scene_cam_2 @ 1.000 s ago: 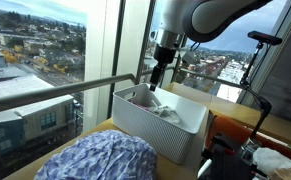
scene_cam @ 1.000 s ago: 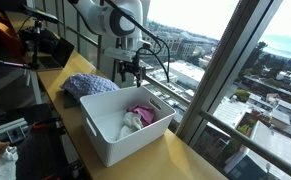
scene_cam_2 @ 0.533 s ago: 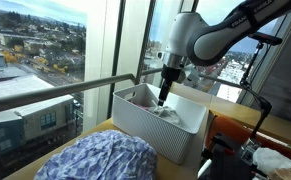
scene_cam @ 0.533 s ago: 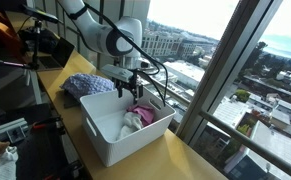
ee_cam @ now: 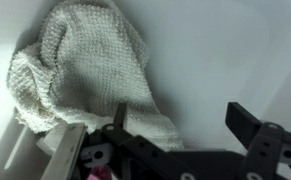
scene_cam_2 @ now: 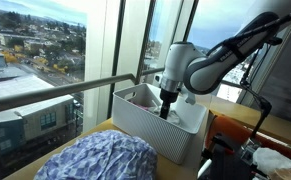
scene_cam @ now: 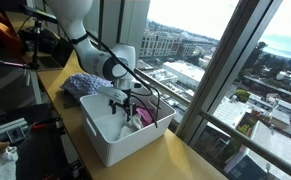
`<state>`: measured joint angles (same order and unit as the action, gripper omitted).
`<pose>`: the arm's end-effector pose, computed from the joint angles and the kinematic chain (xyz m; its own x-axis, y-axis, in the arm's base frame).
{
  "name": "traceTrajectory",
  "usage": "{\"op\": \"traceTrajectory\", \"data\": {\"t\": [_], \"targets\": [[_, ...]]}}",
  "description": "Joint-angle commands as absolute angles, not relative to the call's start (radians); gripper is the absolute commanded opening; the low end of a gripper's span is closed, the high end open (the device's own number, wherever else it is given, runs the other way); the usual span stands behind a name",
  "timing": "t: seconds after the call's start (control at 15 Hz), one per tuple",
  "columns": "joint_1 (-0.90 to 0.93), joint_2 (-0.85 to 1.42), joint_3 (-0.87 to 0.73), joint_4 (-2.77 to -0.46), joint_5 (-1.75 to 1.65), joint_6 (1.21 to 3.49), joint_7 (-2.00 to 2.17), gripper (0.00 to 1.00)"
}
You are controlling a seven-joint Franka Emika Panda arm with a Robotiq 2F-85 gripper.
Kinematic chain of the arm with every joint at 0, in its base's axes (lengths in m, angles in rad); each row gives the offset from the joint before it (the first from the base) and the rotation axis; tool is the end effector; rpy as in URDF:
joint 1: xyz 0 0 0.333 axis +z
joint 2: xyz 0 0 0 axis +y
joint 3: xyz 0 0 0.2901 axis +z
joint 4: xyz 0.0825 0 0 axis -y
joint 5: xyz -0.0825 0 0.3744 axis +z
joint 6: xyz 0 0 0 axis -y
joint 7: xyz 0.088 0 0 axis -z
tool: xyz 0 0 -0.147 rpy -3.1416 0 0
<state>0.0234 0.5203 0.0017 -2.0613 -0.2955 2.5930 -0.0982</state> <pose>0.5741 0.0140 0.1244 0.9310 0.3644 -0.0231 0.3635 -0.9191 0.1524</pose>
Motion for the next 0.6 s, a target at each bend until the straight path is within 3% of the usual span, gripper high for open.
{"op": "traceTrajectory", "data": {"t": [0.0,0.47,0.53], "targets": [[0.059,0.618,-0.029,-2.010,-0.322,2.623,-0.092,1.00],[0.092,0.764,-0.042,-1.905,-0.327,2.596,-0.099,1.00],[0.095,0.770,-0.044,-1.898,-0.329,2.592,-0.098,0.95]]}}
